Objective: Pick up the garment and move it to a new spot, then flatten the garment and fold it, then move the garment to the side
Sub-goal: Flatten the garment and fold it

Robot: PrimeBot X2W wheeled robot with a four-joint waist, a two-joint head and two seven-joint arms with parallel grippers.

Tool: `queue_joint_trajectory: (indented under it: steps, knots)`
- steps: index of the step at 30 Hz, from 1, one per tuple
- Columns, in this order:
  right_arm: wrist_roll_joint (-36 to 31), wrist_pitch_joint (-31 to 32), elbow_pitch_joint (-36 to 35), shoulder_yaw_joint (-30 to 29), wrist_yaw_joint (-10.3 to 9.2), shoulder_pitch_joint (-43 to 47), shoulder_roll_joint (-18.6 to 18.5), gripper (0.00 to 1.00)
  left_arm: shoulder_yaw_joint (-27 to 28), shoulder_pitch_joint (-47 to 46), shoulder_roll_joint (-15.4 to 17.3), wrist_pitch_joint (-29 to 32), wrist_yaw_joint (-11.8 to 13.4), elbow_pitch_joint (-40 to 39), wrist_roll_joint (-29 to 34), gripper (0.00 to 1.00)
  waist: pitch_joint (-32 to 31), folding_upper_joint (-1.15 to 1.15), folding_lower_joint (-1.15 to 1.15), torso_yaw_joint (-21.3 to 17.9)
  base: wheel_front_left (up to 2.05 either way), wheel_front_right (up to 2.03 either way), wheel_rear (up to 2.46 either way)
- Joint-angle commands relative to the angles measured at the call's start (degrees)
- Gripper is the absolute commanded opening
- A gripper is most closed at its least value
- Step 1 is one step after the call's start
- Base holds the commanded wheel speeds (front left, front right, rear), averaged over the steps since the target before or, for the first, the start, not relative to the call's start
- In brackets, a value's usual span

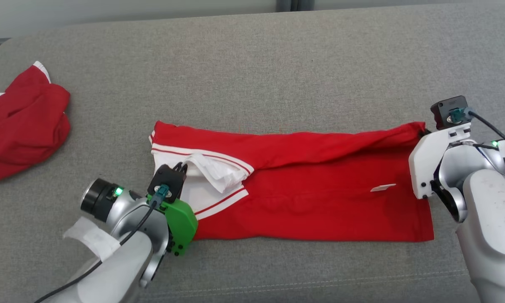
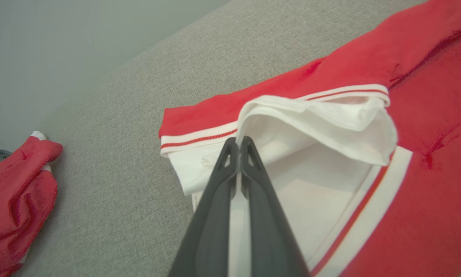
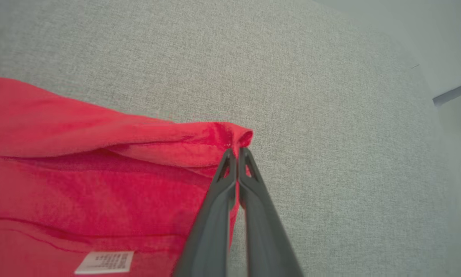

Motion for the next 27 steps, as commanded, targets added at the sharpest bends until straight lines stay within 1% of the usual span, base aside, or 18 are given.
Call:
queue_joint_trajectory:
  steps: [1, 5, 8, 9, 10, 11, 12, 13, 14, 15, 16, 17, 20, 24, 27]
  knots:
    - [0.00, 0.60, -0.55, 0.96, -0.08, 1.42, -0.91, 0.00, -0.06, 1.89, 1.39, 1.18, 0.97, -2.41, -0.39, 0.00, -0.81, 0.00, 0.00, 0.28, 0.00, 0.00, 0.00]
    - [0.53, 2.03, -2.27, 4.82, -0.08, 3.41, -3.81, 0.00, 0.17, 5.66, 3.61, 4.47, 3.09, -9.41, -1.50, 0.00, -1.61, 0.00, 0.00, 0.56, 0.00, 0.00, 0.00]
    - [2.36, 3.22, -3.62, 7.19, -0.08, 4.92, -5.77, 0.00, 0.37, 7.25, 4.82, 6.04, 4.17, -12.41, -1.85, 0.00, -2.00, 0.00, 0.00, 0.71, 0.00, 0.00, 0.00]
    - [2.86, 3.63, -4.13, 8.01, -0.08, 5.40, -6.50, 0.00, 0.37, 7.55, 5.08, 6.37, 4.45, -13.17, -1.88, 0.05, -2.10, 0.00, 0.00, 0.73, 0.00, 0.00, 0.00]
    - [3.22, 4.19, -4.44, 8.48, -0.08, 5.77, -7.08, 0.00, 0.42, 7.80, 5.32, 6.71, 4.66, -13.67, -1.99, 0.17, -2.21, 0.00, 0.00, 0.72, 0.00, 0.00, 0.00]
    - [3.74, 4.58, -4.99, 9.33, -0.08, 6.18, -7.62, 0.00, 0.45, 8.15, 5.56, 7.03, 4.90, -14.12, -2.16, 0.42, -2.30, 0.00, 0.00, 0.70, 0.00, 0.00, 0.00]
    - [4.27, 4.92, -5.52, 10.01, -0.08, 6.51, -7.95, 0.00, 0.44, 8.50, 5.75, 7.48, 4.98, -14.42, -2.32, 0.44, -2.40, 0.00, 0.00, 0.65, 0.00, 0.00, 0.00]
    - [4.63, 5.15, -5.90, 10.62, -0.08, 6.79, -8.38, 0.00, 0.43, 8.70, 5.91, 7.81, 5.06, -14.77, -2.50, 0.39, -2.50, 0.00, 0.00, 0.59, 0.00, 0.00, 0.00]
    - [5.09, 5.49, -6.31, 11.29, -0.08, 7.04, -8.81, 0.00, 0.44, 8.95, 5.97, 7.93, 5.21, -14.95, -2.68, 0.44, -2.61, 0.00, 0.00, 0.53, 0.00, 0.00, 0.00]
    - [5.39, 5.60, -6.60, 11.74, -0.08, 7.24, -9.25, 0.00, 0.36, 9.28, 6.08, 8.40, 5.33, -14.98, -2.86, 0.67, -2.73, 0.00, 0.00, 0.47, 0.00, 0.00, 0.00]
    - [5.62, 5.83, -6.88, 12.26, -0.08, 7.58, -9.78, 0.47, 0.28, 9.75, 6.04, 8.80, 5.24, -14.94, -3.34, 1.00, -2.86, 0.00, 0.00, 0.43, 0.00, 0.00, 0.00]
    - [5.96, 6.09, -6.99, 12.38, -0.08, 7.97, -9.83, 1.00, 0.33, 10.03, 5.90, 8.67, 5.30, -15.12, -3.56, 1.00, -3.06, 0.00, 0.00, 0.40, 0.00, 0.00, 0.00]
    - [6.94, 7.29, -7.60, 13.30, -0.08, 9.32, -10.28, 1.00, 0.15, 11.10, 5.65, 8.88, 5.33, -15.21, -4.41, 1.00, -3.85, 0.00, 0.00, 0.41, 0.00, 0.00, 0.00]
    - [7.79, 8.65, -8.63, 14.03, -0.08, 10.97, -11.39, 1.00, 0.74, 12.49, 5.54, 8.43, 6.13, -15.03, -5.42, 1.00, -5.09, 0.00, 0.00, 0.50, 0.00, 0.00, 0.00]
    - [8.58, 8.86, -10.44, 13.41, -0.08, 12.73, -12.24, 1.00, 1.55, 14.04, 5.84, 7.35, 7.31, -15.24, -5.94, 1.00, -6.71, 0.00, 0.00, 0.79, 0.00, 0.00, 0.00]
